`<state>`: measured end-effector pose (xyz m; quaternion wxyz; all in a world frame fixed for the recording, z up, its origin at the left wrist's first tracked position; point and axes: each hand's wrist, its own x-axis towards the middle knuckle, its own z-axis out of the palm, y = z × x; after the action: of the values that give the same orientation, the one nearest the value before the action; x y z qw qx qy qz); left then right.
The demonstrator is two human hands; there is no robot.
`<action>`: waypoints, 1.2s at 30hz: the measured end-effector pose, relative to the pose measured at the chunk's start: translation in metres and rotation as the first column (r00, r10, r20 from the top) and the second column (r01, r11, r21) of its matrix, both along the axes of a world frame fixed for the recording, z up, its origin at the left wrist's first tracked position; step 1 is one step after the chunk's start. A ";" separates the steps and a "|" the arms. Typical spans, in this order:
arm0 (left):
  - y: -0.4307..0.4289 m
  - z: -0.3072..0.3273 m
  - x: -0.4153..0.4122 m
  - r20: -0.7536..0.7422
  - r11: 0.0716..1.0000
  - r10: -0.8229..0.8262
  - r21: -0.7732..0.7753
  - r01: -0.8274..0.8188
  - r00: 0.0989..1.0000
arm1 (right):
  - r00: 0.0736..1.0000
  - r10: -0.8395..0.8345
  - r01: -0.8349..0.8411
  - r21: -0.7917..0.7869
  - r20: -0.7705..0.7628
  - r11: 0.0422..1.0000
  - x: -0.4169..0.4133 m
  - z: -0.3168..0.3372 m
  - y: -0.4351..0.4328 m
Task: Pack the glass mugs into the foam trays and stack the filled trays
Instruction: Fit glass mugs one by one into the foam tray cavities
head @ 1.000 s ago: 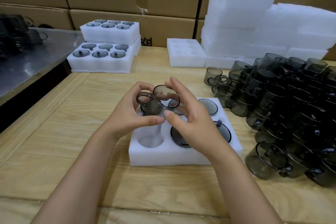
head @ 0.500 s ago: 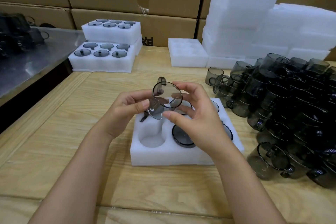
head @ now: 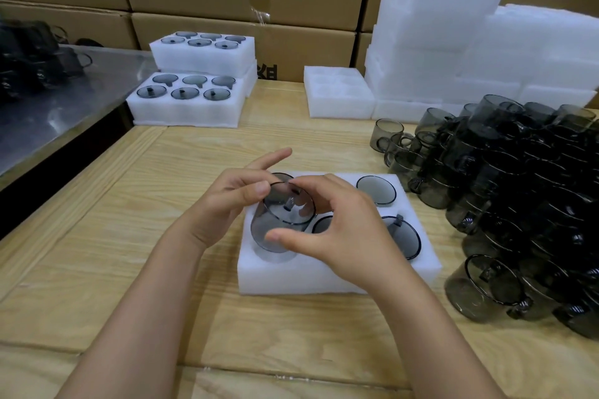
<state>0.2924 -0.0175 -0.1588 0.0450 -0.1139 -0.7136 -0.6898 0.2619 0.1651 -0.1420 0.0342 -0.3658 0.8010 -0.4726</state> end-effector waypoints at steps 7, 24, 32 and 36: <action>-0.011 -0.006 0.000 0.098 0.988 -0.022 -0.150 0.037 0.995 | 1.000 0.023 -0.023 0.125 0.000 0.992 -0.003 -0.003 0.004; -0.021 -0.009 0.002 0.139 0.994 -0.023 -0.102 0.038 0.990 | 0.975 0.027 0.046 0.323 -0.220 0.945 0.003 -0.008 -0.007; -0.025 -0.016 -0.002 0.101 0.997 -0.082 0.006 0.082 0.992 | 1.000 0.020 -0.022 0.087 0.024 0.996 -0.004 0.014 -0.027; -0.020 -0.021 -0.004 0.094 1.000 0.001 -0.002 -0.001 0.996 | 0.986 0.117 -0.074 0.313 -0.120 0.947 -0.010 0.020 -0.074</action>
<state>0.2888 -0.0372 -0.1794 0.0116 -0.0810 -0.7155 -0.6938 0.2522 0.0916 -0.1217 0.0586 -0.4259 0.8465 -0.3140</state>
